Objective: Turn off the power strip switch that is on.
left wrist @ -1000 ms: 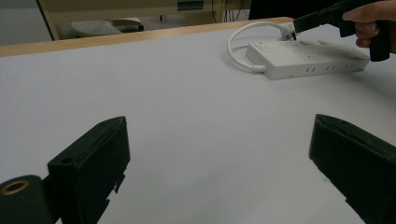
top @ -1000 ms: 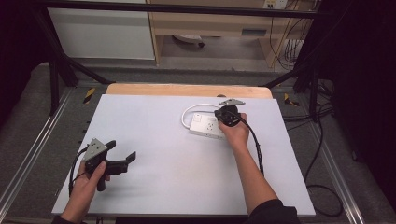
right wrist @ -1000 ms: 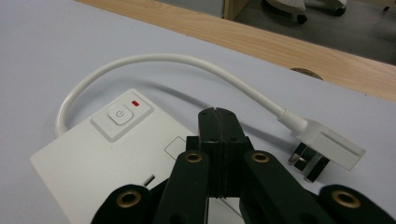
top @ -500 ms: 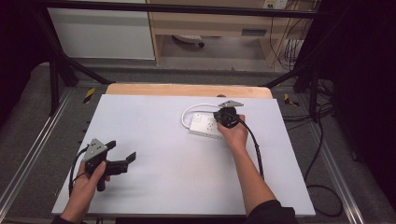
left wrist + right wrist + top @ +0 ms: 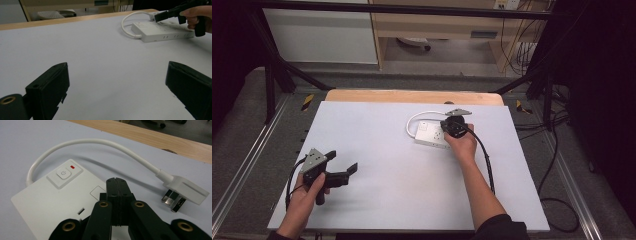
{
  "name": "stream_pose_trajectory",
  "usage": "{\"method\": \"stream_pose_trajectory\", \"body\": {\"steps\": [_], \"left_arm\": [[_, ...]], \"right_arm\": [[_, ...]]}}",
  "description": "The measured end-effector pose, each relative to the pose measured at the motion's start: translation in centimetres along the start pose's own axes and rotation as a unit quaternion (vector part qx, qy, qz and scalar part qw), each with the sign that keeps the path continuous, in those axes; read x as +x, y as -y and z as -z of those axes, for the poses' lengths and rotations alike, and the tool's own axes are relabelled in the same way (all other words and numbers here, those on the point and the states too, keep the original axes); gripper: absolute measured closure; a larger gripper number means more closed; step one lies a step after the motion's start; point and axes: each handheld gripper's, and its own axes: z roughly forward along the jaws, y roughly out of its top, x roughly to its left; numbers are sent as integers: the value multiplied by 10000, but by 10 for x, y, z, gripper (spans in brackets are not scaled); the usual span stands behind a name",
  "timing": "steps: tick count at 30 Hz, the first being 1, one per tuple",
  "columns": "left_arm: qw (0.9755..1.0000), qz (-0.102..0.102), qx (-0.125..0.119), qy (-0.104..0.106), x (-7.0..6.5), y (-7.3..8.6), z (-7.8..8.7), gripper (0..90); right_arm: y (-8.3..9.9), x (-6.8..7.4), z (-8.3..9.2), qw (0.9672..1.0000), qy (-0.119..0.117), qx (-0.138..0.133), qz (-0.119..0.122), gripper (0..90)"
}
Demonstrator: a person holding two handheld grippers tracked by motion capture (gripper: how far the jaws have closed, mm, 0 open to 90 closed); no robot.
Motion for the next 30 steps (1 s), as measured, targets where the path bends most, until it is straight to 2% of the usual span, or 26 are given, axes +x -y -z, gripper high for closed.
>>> {"method": "stream_pose_trajectory", "body": {"steps": [30], "left_arm": [[10000, -23, 19, 4, -1, 0, -1, 51]], "right_arm": [[6, 1, 1, 9999, 62, -114, -25, 900]]}}
